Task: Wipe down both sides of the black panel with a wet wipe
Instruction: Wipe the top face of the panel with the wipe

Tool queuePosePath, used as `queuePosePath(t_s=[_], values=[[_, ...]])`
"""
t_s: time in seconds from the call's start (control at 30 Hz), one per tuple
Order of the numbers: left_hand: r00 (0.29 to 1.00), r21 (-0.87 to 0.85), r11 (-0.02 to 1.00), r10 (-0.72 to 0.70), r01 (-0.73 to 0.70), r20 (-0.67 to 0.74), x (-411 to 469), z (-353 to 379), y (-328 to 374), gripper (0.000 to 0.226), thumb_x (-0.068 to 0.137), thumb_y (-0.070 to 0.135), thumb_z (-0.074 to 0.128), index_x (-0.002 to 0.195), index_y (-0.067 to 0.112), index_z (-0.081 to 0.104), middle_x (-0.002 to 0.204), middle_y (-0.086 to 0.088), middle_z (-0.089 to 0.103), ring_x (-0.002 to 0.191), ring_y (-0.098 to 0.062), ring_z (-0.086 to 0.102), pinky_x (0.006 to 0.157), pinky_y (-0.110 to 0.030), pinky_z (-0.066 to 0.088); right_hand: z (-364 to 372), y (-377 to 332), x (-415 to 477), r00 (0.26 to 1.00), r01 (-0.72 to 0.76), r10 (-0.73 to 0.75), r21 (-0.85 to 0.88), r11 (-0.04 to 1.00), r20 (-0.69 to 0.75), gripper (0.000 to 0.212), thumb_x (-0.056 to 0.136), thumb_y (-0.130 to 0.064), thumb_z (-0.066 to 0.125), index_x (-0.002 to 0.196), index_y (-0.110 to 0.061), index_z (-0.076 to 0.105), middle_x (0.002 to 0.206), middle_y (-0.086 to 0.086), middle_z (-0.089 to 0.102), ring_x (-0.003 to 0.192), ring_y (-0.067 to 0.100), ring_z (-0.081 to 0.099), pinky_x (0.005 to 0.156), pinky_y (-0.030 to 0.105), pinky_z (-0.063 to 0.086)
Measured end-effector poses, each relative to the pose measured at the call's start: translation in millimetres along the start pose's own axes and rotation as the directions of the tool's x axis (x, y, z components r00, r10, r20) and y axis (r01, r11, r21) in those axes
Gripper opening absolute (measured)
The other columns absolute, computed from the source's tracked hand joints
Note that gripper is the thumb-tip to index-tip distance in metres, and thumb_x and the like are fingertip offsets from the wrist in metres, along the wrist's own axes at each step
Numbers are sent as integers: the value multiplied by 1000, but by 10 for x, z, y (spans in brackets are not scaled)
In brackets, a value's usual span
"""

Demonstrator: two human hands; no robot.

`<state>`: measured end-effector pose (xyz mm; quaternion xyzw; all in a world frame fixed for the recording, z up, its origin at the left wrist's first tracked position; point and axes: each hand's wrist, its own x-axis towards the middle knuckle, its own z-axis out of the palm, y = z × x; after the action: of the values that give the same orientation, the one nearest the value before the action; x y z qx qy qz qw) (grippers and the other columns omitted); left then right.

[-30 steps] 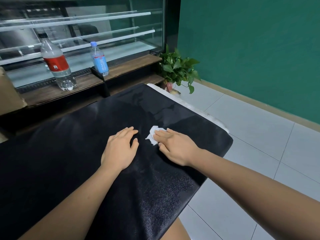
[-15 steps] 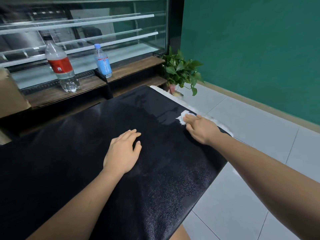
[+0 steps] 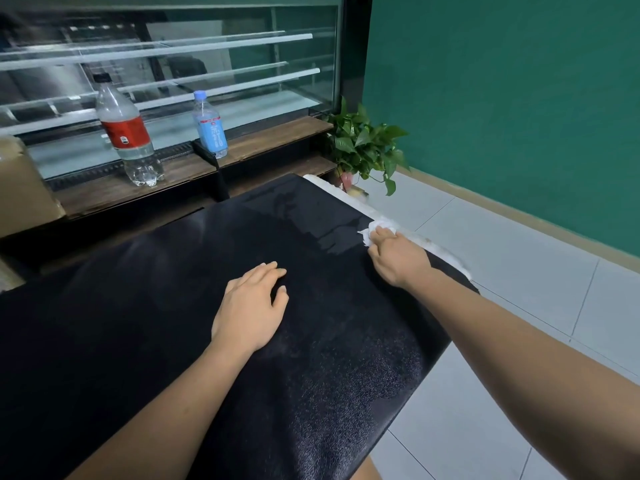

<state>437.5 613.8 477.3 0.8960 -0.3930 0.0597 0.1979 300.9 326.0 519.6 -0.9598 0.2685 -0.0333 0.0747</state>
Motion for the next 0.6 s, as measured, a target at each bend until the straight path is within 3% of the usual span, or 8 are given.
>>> queuePosePath(t_s=[0.17,0.3,0.43,0.6], values=[[1000,-1,1000,4,-4,1,-6,-17,9,43,107,45,42,146,36,56,158,18,47,152,-1,31,122,-33,29,65,-371,-59,990,143,-143,5,990,0,31,109,-32,30,127,-16,51,139,1,49,125,28,50,101,41,45],[1000,11,1000,7,-7,-4,-7,-21,21,42,106,44,44,146,36,56,158,18,47,152,-1,32,121,-31,28,173,-717,-122,958,286,-286,-2,958,-8,30,109,-31,30,126,-16,51,139,-2,48,126,23,49,108,37,41],[1000,17,1000,8,-8,0,-5,-19,25,42,106,43,45,146,36,56,159,17,46,152,-2,32,121,-31,28,244,-899,-160,921,388,-387,19,921,-51,25,109,-30,33,119,-17,52,129,-3,51,115,18,49,102,29,34],[1000,19,1000,6,-7,4,-8,-10,5,42,106,45,43,146,38,55,159,19,45,152,0,30,121,-30,26,158,-791,-74,884,466,-466,-9,885,23,24,108,-26,30,118,-19,51,125,-10,51,112,16,52,117,32,32]])
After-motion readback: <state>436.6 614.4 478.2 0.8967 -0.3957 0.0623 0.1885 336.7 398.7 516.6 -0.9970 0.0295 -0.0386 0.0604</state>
